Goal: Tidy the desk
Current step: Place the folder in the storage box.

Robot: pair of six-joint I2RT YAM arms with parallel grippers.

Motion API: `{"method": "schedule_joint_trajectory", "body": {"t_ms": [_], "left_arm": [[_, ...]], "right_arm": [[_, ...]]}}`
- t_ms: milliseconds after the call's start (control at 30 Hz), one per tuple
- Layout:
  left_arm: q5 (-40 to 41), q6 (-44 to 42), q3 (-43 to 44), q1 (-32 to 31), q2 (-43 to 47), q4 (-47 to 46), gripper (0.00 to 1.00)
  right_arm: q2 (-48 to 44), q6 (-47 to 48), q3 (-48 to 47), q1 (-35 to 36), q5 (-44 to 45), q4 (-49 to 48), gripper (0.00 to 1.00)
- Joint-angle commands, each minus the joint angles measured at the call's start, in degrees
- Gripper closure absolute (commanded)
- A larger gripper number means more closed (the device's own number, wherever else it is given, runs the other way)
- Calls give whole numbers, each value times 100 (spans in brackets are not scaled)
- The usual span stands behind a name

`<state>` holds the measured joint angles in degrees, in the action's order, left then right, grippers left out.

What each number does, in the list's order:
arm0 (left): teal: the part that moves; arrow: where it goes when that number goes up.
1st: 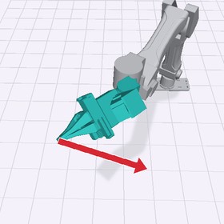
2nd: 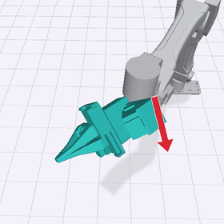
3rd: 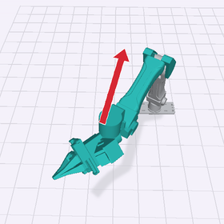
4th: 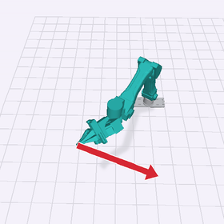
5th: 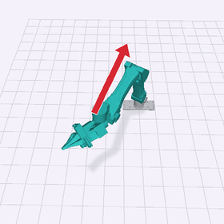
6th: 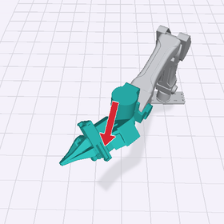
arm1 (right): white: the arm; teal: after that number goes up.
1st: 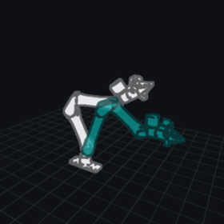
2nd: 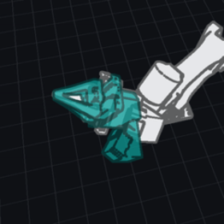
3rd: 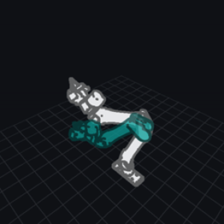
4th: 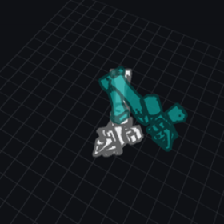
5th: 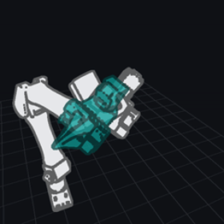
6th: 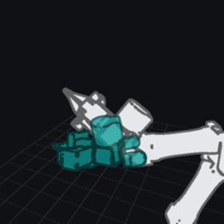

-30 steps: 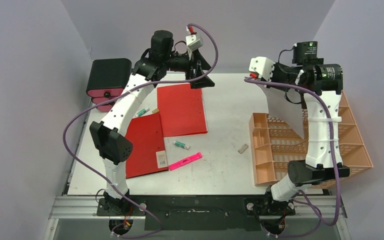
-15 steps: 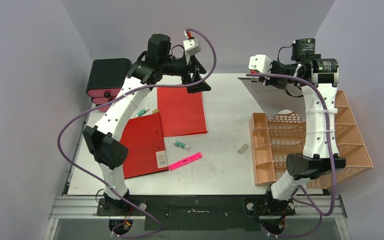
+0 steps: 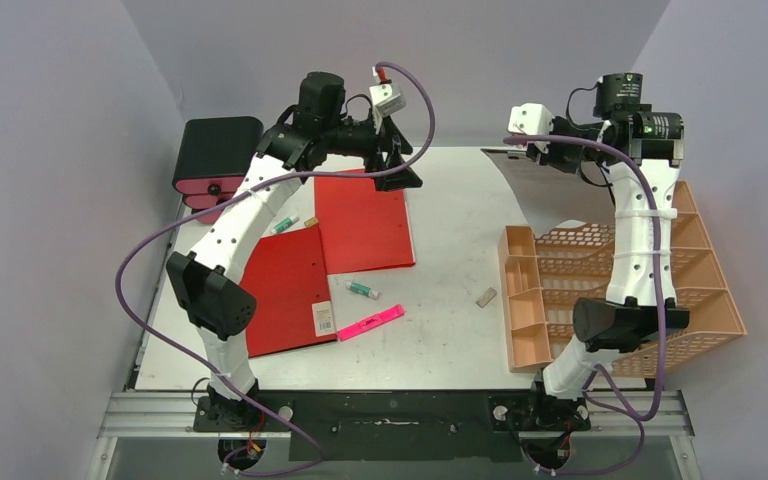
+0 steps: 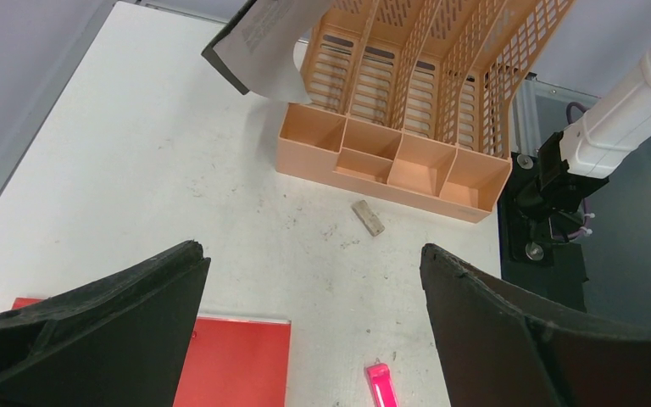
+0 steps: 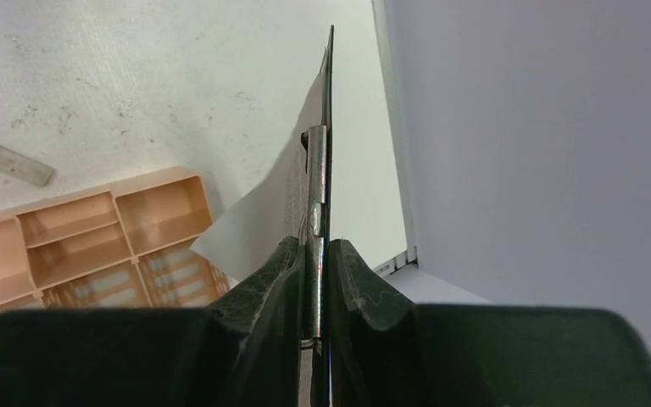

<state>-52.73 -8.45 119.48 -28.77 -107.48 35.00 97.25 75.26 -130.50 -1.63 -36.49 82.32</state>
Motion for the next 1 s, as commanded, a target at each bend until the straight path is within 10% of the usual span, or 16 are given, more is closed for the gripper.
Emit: {"method": "schedule_joint_trajectory", "body": {"t_ms": [0, 967], "left_arm": [[-53, -133, -10, -23, 359, 22, 4], [-119, 185, 71, -153, 359, -305, 4]], "right_arm": [[-295, 396, 414, -240, 33, -204, 95], [-1535, 95, 996, -873, -567, -182, 95]]}}
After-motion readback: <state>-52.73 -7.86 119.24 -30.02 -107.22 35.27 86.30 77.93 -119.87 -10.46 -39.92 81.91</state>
